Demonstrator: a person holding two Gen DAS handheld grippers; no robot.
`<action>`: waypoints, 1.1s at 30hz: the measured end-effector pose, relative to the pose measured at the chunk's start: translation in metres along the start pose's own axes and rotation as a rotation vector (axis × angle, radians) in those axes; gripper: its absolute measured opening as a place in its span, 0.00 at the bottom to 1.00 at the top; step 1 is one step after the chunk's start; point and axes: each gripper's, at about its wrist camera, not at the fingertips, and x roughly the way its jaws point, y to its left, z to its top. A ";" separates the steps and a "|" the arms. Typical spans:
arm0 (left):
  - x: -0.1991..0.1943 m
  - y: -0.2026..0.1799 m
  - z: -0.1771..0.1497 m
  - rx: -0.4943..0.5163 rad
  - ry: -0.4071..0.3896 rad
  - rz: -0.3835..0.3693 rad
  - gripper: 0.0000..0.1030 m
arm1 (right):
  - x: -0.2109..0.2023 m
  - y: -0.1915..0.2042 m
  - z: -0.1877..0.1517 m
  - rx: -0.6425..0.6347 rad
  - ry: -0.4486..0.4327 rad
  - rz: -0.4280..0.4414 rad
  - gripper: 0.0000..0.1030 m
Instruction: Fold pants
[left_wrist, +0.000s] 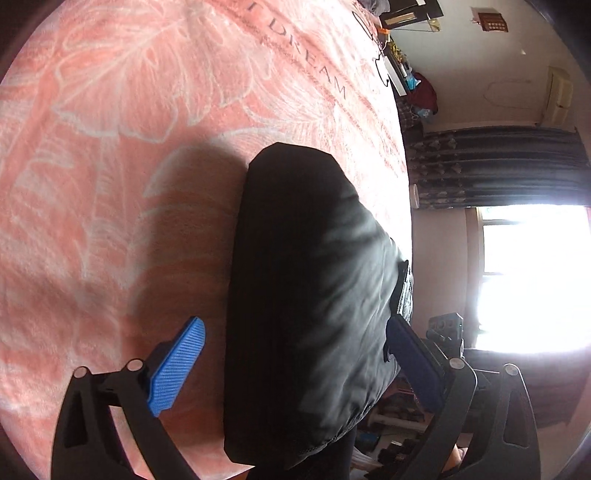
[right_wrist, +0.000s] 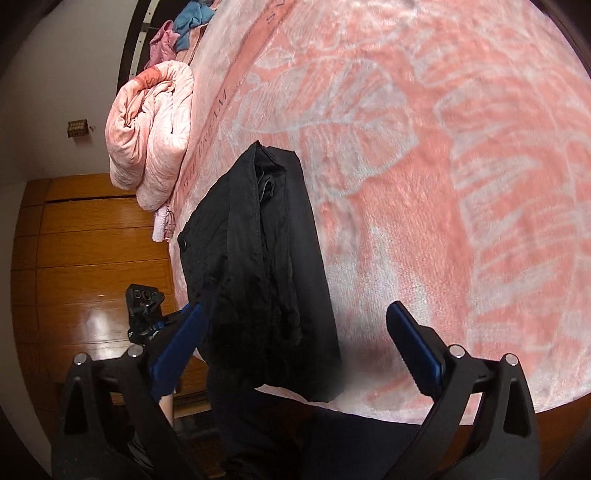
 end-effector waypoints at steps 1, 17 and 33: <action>0.003 0.003 0.002 -0.007 0.008 0.002 0.96 | 0.005 0.001 0.001 -0.004 0.014 0.010 0.97; 0.063 0.021 0.007 -0.006 0.144 -0.089 0.96 | 0.043 -0.002 0.018 0.009 0.113 0.045 0.98; 0.079 0.017 -0.005 -0.003 0.107 -0.088 0.61 | 0.081 0.029 0.011 -0.119 0.094 0.043 0.71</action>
